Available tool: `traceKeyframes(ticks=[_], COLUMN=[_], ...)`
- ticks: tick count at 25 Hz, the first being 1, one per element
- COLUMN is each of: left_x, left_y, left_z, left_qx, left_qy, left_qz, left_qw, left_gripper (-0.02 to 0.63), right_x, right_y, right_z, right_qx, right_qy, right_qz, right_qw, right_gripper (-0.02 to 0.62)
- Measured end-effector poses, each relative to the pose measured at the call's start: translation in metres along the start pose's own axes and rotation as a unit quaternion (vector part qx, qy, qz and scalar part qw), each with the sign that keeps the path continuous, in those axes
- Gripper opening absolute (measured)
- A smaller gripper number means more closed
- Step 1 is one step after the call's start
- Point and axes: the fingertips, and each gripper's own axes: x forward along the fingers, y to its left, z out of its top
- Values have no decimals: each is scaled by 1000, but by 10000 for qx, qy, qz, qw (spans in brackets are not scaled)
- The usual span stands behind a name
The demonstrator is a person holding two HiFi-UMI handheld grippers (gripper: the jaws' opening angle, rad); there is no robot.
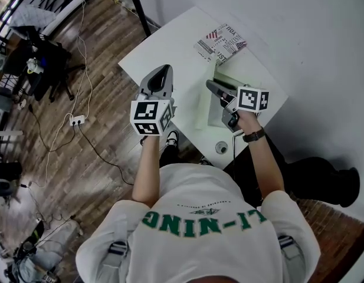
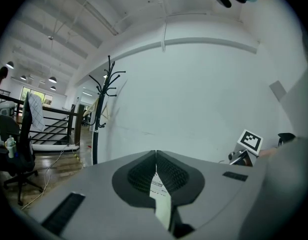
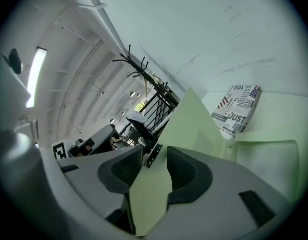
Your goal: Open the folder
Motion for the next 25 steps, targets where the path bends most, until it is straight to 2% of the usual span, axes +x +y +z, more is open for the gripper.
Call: traceKeyframes(ticks=[9,15,25], left_x=[-21,-37,-63], left_y=[42,77,145], left_z=[-4,-13,-27], left_qx=[-99,-191,-380], left_qy=[-8,58,171], left_qz=[381,654,1094], left_qw=[9992,9977,9931], left_gripper=[17,17,17], right_x=[55,102,186], right_y=[18,23,21], right_z=[-8,-20,-52], right_qx=[-84,56,-267], right_qy=[327,433,994], right_qz=[277,437,237], right_qw=[9990,9981,9944], right_gripper=[176,172,167])
